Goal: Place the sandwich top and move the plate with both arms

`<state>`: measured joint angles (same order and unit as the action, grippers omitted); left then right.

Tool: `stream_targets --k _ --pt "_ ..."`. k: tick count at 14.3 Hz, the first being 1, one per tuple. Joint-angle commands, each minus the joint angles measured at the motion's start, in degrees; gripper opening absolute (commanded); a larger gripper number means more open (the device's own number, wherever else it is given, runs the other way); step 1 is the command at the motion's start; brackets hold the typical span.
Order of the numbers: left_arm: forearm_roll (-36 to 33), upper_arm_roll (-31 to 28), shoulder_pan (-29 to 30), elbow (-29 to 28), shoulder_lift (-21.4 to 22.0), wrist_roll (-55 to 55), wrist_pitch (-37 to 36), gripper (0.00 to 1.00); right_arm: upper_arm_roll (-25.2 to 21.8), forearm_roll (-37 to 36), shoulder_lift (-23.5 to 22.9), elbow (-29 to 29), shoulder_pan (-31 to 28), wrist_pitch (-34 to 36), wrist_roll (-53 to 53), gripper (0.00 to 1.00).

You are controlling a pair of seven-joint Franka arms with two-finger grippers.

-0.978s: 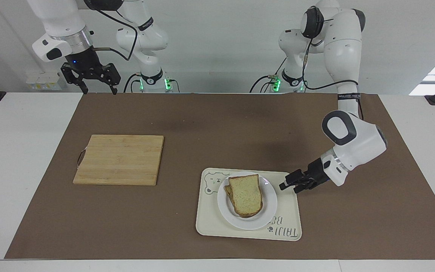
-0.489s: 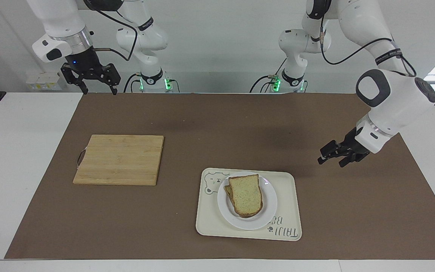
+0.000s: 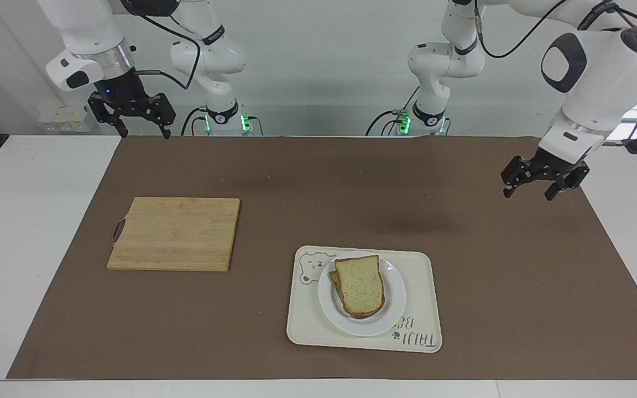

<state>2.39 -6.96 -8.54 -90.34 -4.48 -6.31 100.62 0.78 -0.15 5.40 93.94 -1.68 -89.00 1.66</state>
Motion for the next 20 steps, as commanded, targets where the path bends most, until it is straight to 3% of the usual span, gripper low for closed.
stream_targets --k 1,4,17,20 --pt "-2.6 -0.2 -0.5 -1.9 6.0 0.3 -4.0 1.0 0.5 0.2 -0.1 -0.5 -0.4 0.5 -0.7 1.0" --pt "-6.7 0.3 -0.6 3.4 5.4 -0.1 -14.5 1.0 0.5 0.2 -0.1 -0.5 -0.5 0.5 -0.7 1.0" --pt "-5.5 -0.3 -0.4 2.9 6.1 0.5 -14.9 1.0 -0.3 -0.8 -0.2 -0.5 -1.0 0.5 -0.5 1.0" --pt "-5.5 -0.3 -0.4 2.9 6.1 0.5 -14.9 1.0 -2.7 -1.1 -0.2 -0.4 -0.9 0.5 -0.6 1.0"
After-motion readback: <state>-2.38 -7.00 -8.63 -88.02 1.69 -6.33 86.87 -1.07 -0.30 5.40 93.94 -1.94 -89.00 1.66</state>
